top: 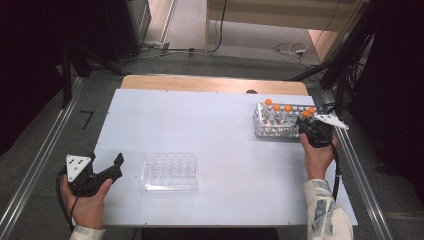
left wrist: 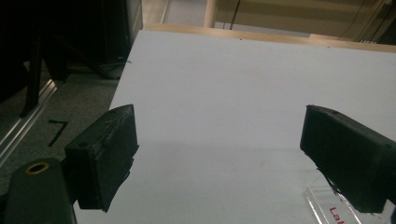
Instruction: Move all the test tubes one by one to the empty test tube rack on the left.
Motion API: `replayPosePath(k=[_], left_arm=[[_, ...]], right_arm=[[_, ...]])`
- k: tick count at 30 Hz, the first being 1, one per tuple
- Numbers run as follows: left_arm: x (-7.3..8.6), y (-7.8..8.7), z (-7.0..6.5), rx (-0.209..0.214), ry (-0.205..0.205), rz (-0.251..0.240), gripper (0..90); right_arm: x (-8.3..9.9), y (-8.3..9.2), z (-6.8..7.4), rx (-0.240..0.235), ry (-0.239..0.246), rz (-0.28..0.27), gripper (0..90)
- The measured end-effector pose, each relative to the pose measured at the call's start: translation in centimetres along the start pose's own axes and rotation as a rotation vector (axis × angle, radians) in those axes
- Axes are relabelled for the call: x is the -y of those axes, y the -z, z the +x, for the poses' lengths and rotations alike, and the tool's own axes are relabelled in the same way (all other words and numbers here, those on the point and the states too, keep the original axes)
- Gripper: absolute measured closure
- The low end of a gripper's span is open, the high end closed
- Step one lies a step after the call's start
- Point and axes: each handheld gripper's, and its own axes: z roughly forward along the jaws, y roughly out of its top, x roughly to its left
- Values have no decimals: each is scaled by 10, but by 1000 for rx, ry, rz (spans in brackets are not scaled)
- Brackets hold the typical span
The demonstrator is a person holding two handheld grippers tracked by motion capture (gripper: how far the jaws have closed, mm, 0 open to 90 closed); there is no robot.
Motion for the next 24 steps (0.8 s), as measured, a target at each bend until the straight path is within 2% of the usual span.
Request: replayPosePath(k=[17, 24], left_arm=[[0, 0, 0, 0, 0, 2, 111], [0, 0, 0, 6, -4, 4, 111]], right_arm=[[-24, 30, -1, -18, 21, -80, 723], [-32, 52, 1, -38, 26, -111, 723]])
